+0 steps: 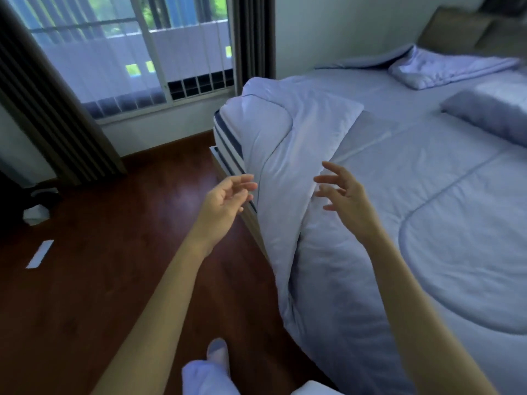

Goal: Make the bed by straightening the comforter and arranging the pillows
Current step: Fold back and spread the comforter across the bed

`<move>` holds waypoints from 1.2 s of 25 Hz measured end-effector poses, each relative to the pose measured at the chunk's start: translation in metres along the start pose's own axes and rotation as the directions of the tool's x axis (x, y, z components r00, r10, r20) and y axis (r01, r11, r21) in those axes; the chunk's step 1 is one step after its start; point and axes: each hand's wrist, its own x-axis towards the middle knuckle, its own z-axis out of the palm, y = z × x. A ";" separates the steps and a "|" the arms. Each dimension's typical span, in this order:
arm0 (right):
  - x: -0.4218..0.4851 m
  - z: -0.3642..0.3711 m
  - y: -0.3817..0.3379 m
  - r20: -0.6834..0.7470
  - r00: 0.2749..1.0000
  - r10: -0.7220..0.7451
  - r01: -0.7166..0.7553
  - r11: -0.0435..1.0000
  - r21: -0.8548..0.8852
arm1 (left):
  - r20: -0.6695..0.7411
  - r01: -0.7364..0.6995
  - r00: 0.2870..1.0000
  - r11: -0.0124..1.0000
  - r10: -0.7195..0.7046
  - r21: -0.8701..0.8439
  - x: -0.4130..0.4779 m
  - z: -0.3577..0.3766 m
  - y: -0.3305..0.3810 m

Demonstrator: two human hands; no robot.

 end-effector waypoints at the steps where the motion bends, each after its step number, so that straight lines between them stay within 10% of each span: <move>1: 0.015 0.012 0.001 -0.068 0.997 0.020 -0.019 1.000 0.020 | 0.044 -0.012 0.999 1.000 0.012 -0.005 0.027 -0.009 -0.001; 13: 0.191 0.064 0.025 -0.415 0.889 0.195 -0.181 0.981 0.073 | 0.380 -0.079 0.923 0.997 0.067 0.017 0.301 -0.024 -0.009; 23: 0.334 0.011 0.092 -0.642 0.683 0.348 -0.331 0.931 0.153 | 0.698 -0.150 0.716 0.974 -0.012 0.170 0.503 0.073 -0.034; 30: 0.337 0.002 0.146 -0.797 0.391 0.460 -0.509 0.830 0.228 | 0.918 -0.377 0.380 0.886 -0.118 0.270 0.565 0.171 -0.083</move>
